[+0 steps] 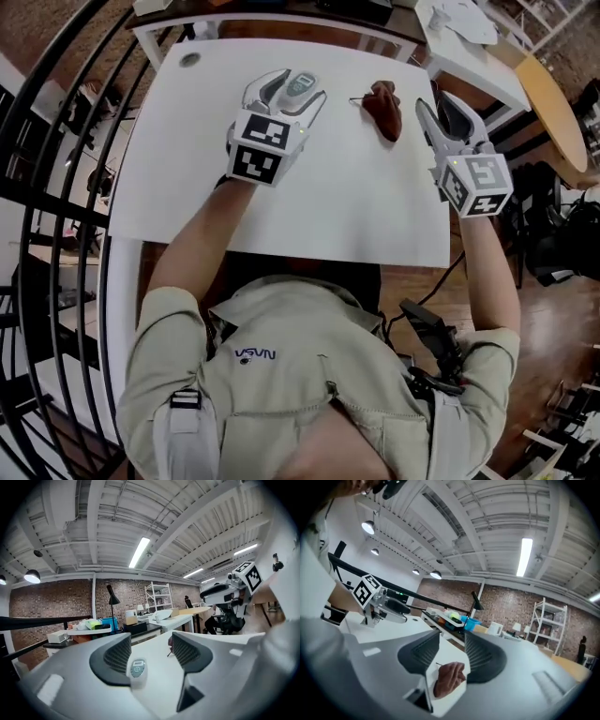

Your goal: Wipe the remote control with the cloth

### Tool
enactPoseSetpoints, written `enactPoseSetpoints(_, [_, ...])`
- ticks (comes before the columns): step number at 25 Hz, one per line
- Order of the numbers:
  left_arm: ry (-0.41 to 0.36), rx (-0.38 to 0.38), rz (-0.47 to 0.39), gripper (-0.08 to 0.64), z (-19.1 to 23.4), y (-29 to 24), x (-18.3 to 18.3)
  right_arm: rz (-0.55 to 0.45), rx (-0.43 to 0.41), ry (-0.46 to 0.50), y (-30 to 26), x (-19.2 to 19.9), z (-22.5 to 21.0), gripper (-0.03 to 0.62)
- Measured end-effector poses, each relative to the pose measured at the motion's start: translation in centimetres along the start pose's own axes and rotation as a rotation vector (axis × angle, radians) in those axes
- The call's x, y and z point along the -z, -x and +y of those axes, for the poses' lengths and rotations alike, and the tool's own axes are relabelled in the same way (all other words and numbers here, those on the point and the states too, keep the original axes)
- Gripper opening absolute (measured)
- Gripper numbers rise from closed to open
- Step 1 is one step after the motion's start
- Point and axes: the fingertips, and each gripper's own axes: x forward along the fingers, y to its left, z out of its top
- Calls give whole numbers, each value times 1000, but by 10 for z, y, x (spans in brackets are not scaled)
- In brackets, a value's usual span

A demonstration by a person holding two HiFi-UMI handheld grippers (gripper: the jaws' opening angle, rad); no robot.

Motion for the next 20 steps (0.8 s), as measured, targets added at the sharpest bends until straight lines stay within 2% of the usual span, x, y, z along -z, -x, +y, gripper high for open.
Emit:
enactPoseSetpoints(4, [50,-14,96,293,32,-40,33,79,-19,-57,-42,30,-19,220])
enactPoseSetpoints(8, [127,29,168,332,42,-71,52,171,-61,-124,-85,63,-22,264])
enactPoseSetpoints(14, [156,62,311,393,50,-100,100,358,-125,-150,-126,124,-5,279])
enactPoseSetpoints(20, [160,61,435,397,51,-108,129,478,-120,-215,-133,171,-5,279])
